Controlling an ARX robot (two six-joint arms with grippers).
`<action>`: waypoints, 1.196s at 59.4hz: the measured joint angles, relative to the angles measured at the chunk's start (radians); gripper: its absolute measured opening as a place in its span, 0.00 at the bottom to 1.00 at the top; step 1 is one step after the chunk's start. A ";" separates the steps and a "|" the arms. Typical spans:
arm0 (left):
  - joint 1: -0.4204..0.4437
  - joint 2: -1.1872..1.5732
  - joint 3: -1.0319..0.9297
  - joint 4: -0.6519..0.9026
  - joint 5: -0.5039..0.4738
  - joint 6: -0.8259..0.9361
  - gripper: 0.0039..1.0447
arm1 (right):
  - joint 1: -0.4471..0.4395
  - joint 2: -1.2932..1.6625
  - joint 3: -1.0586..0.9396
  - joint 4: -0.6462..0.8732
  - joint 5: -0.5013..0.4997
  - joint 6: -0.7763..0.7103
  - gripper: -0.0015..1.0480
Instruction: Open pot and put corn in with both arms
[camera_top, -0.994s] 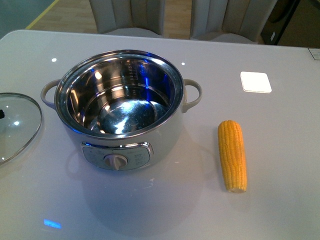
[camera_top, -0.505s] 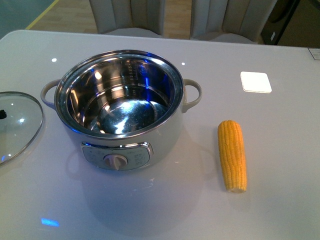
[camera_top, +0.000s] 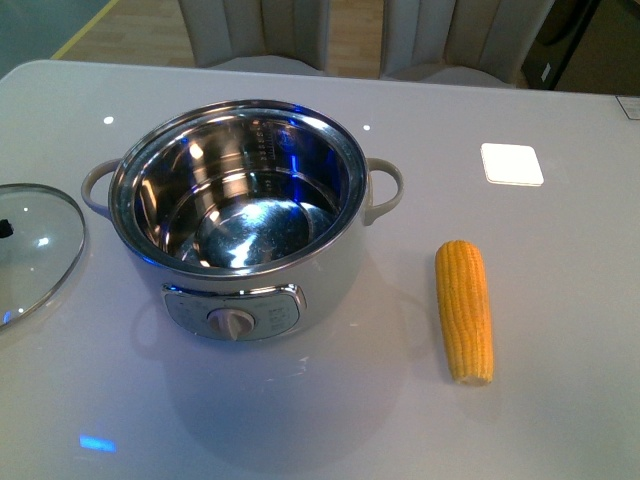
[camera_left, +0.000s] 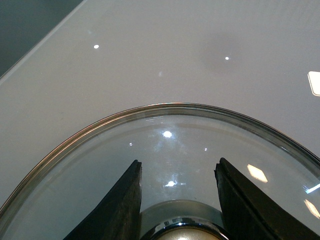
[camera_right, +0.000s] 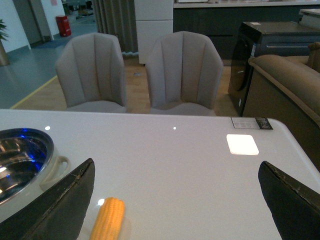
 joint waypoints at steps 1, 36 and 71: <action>0.000 0.000 0.000 0.000 -0.003 0.003 0.46 | 0.000 0.000 0.000 0.000 0.000 0.000 0.92; 0.004 -0.078 -0.022 -0.003 -0.004 0.034 0.93 | 0.000 0.000 0.000 0.000 0.000 0.000 0.92; -0.064 -0.633 -0.413 0.027 0.006 0.091 0.93 | 0.000 0.000 0.000 0.000 0.000 0.000 0.92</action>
